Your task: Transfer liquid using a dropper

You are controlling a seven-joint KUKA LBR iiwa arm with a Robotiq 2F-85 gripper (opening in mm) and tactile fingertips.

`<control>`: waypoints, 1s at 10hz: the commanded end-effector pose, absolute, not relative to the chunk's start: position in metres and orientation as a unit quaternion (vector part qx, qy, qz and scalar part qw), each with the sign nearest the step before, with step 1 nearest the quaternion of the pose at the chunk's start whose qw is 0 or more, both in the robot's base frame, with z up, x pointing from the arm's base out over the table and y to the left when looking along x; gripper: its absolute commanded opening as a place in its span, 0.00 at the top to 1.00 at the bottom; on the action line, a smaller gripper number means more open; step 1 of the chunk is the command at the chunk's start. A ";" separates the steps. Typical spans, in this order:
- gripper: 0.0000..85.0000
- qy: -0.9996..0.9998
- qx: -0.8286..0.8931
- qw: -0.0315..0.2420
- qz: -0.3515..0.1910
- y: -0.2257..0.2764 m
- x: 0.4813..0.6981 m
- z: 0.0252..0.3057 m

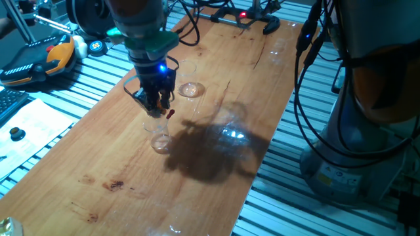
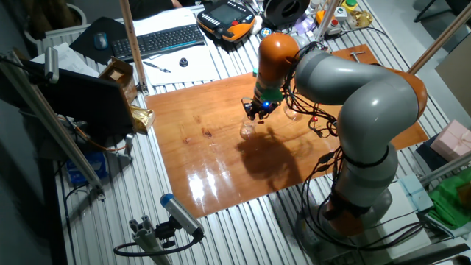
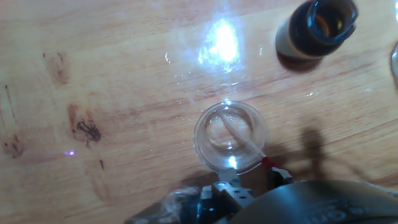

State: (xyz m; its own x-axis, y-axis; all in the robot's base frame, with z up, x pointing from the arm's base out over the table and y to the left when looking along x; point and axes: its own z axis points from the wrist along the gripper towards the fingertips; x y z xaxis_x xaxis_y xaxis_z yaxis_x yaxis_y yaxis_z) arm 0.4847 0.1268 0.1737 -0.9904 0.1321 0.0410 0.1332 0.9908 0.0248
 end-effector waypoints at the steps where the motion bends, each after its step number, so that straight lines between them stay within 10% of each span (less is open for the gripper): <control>1: 0.68 -0.998 -0.058 0.016 -0.004 0.125 0.487 0.179; 4: 0.96 -0.999 -0.038 0.023 -0.004 0.107 0.495 0.200; 10: 0.99 -0.999 -0.014 0.041 -0.012 0.060 0.502 0.225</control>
